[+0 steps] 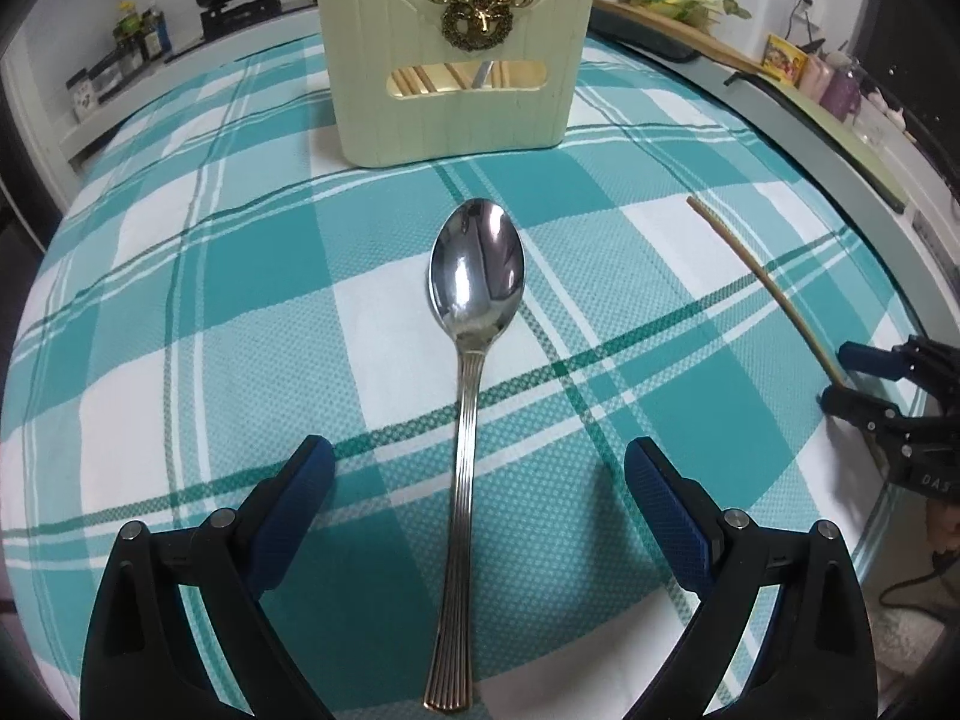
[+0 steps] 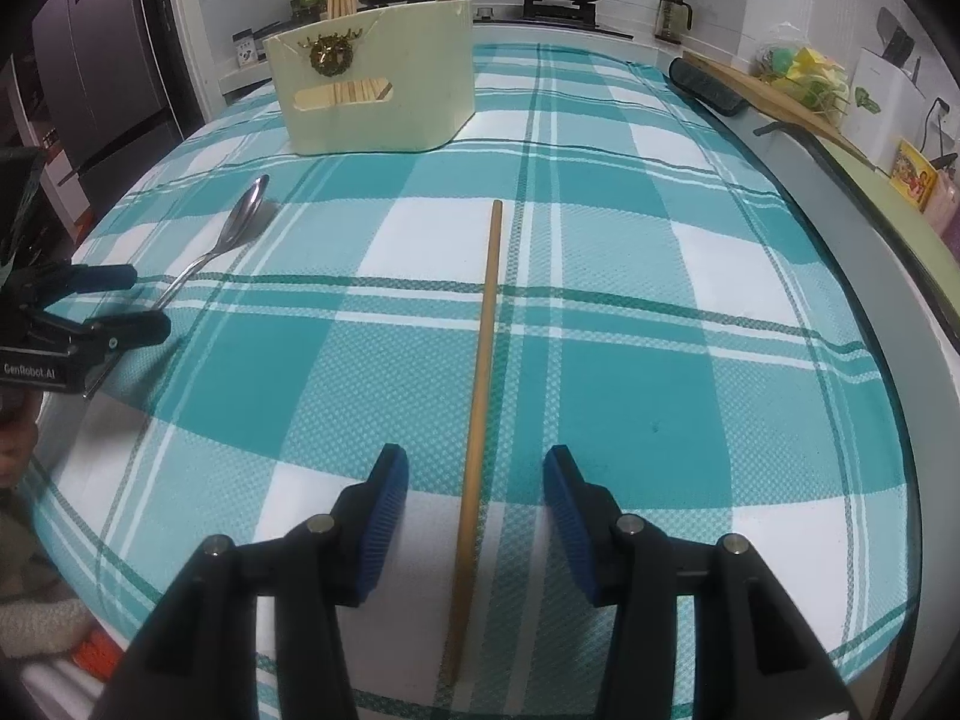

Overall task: Organize utensils
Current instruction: 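Lift the spoon with the left gripper while the right gripper lifts the chopstick, then carry the spoon over the cream box while the right gripper carries the chopstick there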

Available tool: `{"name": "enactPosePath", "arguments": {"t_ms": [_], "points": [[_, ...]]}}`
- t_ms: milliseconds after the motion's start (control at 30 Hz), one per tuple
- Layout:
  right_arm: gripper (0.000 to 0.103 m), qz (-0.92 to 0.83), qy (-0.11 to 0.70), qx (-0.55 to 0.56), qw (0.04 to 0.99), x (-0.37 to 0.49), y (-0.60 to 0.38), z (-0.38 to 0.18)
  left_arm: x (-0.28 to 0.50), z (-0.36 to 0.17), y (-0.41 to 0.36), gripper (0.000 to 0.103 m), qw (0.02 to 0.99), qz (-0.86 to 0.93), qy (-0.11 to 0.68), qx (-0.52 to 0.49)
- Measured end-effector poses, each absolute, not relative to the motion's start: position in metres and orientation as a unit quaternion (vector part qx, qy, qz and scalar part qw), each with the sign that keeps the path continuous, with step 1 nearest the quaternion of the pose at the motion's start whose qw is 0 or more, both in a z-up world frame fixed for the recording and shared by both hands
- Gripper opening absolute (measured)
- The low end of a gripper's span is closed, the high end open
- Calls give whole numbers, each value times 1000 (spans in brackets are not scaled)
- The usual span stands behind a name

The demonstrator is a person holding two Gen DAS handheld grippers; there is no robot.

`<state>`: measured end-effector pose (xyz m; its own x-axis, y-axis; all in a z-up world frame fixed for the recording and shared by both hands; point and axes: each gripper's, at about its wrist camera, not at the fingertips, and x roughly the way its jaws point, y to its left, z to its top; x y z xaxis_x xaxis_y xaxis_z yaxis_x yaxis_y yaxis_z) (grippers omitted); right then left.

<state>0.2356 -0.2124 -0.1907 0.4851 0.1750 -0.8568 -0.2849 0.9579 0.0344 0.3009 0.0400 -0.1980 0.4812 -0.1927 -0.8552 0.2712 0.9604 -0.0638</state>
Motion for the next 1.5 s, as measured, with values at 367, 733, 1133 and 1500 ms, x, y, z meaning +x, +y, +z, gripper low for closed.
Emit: {"name": "enactPosePath", "arguments": {"t_ms": [367, 733, 1133, 1500], "points": [[49, 176, 530, -50, 828, 267, -212, -188, 353, -208, 38, 97, 844, -154, 512, 50], [40, 186, 550, -45, 813, 309, -208, -189, 370, -207, 32, 88, 843, -161, 506, 84], [6, 180, 551, -84, 811, 365, -174, -192, 379, -200, 33, 42, 849, -165, 498, 64], [6, 194, 493, -18, 848, 342, -191, -149, 343, -153, 60, 42, 888, -146, 436, 14]]}}
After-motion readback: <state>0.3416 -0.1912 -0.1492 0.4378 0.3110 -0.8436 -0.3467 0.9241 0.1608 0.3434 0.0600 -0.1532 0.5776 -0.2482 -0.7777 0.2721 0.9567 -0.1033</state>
